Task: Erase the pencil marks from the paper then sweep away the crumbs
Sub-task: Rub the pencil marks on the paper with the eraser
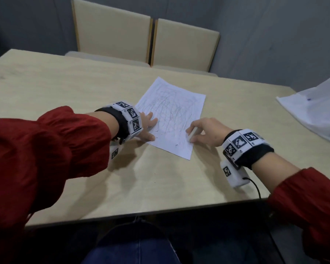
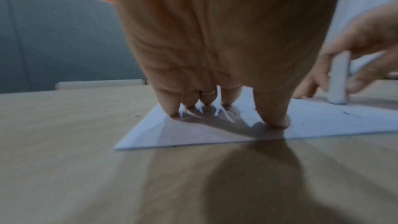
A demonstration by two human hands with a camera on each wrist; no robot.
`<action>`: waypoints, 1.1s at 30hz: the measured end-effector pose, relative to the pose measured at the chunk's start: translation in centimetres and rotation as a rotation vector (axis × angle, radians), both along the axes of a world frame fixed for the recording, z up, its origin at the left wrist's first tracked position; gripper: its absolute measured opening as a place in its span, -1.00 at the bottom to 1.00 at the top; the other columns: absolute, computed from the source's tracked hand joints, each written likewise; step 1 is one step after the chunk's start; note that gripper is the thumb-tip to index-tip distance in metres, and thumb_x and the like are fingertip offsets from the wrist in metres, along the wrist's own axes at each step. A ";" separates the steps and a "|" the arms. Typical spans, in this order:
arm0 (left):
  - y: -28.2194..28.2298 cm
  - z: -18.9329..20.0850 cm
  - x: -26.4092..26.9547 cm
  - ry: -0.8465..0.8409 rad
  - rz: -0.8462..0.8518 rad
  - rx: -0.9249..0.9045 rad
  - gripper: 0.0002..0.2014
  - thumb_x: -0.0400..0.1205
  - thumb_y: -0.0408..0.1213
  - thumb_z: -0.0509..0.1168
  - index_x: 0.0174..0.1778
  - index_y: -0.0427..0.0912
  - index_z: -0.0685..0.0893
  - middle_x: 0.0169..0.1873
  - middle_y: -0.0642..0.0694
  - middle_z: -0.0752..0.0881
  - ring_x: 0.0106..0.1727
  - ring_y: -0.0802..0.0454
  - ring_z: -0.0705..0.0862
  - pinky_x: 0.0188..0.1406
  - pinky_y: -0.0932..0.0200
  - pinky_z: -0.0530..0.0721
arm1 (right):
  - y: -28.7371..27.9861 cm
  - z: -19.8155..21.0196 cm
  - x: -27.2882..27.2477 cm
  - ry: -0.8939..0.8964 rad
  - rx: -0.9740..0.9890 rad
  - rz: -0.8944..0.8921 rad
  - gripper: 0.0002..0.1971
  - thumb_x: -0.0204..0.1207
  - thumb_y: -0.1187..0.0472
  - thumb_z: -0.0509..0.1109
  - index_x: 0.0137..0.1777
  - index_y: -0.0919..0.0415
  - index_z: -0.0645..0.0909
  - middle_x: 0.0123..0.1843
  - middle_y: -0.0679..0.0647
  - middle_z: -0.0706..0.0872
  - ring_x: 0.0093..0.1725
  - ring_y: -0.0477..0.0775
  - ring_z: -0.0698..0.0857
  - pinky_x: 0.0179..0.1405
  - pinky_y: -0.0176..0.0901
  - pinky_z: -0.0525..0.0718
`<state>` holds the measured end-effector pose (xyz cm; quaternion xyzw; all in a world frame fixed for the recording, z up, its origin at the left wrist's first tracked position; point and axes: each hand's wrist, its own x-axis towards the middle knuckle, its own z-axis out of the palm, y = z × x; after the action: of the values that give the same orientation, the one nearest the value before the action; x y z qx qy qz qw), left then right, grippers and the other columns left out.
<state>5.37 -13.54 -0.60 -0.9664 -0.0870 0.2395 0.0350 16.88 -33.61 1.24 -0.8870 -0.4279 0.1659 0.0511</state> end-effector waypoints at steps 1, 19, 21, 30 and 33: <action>0.1 0.0 -0.1 0.001 0.015 0.001 -0.25 0.74 0.17 0.01 0.72 -0.15 -0.10 0.71 -0.18 -0.09 0.66 -0.23 0.18 0.57 -0.14 0.26 | 0.5 0.0 0.4 -0.004 0.003 -0.006 -0.87 0.48 0.20 0.48 -0.13 -0.04 0.59 0.18 0.03 0.73 0.19 0.08 0.65 0.23 -0.02 0.60; -1.5 2.3 5.7 -0.183 0.020 -0.060 -0.22 0.53 0.20 0.39 0.61 -0.08 0.36 0.52 -0.09 0.48 0.52 -0.13 0.44 0.38 -0.05 0.45 | 3.9 1.9 4.4 -0.008 0.163 -0.134 -0.91 0.48 0.24 0.49 -0.06 0.10 0.66 -0.13 0.02 0.67 -0.10 0.03 0.66 -0.18 -0.24 0.52; -1.5 1.7 6.4 -0.134 0.010 -0.061 -0.08 0.50 0.32 0.33 0.69 -0.02 0.16 0.67 -0.07 0.20 0.64 -0.15 0.26 0.54 -0.13 0.30 | 3.5 1.6 4.0 -0.036 0.074 -0.089 -0.91 0.48 0.28 0.47 -0.04 0.14 0.70 -0.12 0.01 0.63 -0.11 0.01 0.62 -0.20 -0.25 0.50; -1.4 -0.1 6.8 0.016 0.074 -0.166 0.12 0.39 0.43 0.35 0.68 0.23 -0.23 0.68 -0.05 -0.34 0.71 -0.22 -0.17 0.62 -0.26 -0.10 | 5.8 0.0 3.6 -0.103 0.120 0.072 -0.84 0.42 0.42 0.45 -0.03 0.27 0.75 -0.16 0.16 0.80 -0.11 0.14 0.76 -0.12 -0.18 0.69; -1.3 -0.4 6.8 0.007 0.090 -0.181 0.11 0.38 0.42 0.36 0.67 0.26 -0.23 0.67 -0.02 -0.37 0.71 -0.20 -0.19 0.62 -0.25 -0.13 | 6.3 -0.4 3.8 -0.142 0.081 0.100 -0.82 0.41 0.46 0.40 -0.09 0.22 0.72 -0.20 0.12 0.82 -0.14 0.16 0.78 -0.05 -0.05 0.75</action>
<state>12.18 -14.87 -0.98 -0.9598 -0.1083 0.2511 -0.0629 20.71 -27.28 0.81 -0.8713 -0.4805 0.0873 0.0480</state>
